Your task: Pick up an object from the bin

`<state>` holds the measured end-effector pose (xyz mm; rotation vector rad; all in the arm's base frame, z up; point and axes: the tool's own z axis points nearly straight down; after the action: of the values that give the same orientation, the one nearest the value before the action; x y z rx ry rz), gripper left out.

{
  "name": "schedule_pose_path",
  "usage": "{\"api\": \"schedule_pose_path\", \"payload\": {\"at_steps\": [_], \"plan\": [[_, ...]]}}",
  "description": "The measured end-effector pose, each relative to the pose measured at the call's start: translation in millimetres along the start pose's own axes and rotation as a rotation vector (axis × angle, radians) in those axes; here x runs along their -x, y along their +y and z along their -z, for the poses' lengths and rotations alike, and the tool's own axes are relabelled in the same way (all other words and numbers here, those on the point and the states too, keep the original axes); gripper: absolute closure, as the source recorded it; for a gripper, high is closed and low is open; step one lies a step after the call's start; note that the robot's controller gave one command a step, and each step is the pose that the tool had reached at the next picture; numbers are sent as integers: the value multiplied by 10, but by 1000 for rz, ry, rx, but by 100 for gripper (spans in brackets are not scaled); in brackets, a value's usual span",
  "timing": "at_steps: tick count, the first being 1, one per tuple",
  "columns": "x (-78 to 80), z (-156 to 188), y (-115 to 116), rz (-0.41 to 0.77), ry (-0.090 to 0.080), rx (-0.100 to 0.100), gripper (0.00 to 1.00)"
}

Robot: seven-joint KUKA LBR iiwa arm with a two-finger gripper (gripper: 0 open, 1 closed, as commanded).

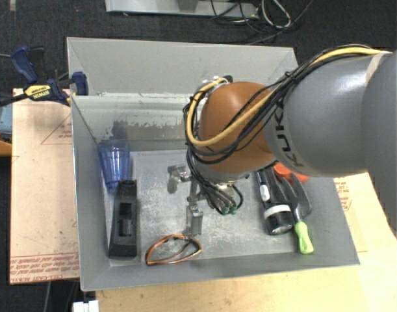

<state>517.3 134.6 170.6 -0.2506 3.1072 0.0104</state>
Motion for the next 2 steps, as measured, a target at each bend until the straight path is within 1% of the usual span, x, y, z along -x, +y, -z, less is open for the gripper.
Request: {"api": "schedule_pose_path", "payload": {"at_steps": [1, 2], "plan": [[253, 440, -455, -75, -1, -1, 0], [-37, -242, 101, 27, 1, 2, 0]]}}
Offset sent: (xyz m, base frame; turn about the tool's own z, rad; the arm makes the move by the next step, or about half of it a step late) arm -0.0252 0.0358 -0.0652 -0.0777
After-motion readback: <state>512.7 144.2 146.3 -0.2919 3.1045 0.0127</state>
